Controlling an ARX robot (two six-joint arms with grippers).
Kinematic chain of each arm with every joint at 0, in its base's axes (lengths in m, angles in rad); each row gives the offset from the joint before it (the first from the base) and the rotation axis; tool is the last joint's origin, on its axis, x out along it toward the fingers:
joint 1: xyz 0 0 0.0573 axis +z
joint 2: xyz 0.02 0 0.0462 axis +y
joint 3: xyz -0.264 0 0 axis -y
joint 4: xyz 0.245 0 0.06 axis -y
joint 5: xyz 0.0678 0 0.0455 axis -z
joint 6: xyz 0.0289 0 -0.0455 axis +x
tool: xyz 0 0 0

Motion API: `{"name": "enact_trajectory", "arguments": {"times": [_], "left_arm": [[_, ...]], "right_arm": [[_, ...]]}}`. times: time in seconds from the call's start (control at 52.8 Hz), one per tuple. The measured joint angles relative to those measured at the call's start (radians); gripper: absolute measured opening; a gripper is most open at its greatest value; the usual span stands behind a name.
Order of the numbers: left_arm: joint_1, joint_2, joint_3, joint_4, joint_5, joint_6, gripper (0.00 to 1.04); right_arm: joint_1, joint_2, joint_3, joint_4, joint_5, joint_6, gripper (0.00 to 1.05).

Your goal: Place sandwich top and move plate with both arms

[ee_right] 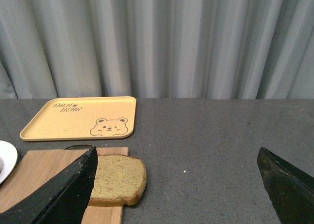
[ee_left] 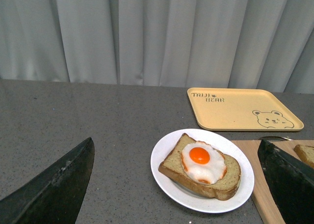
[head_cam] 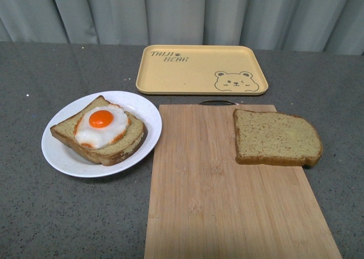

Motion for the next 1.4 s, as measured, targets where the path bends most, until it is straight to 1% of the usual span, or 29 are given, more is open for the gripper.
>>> {"name": "enact_trajectory", "arguments": {"times": [1.402], "left_arm": [[0.000,0.000,0.000,0.000,0.000,0.000,0.98]], "right_arm": [[0.000,0.000,0.000,0.000,0.000,0.000,0.95]]}}
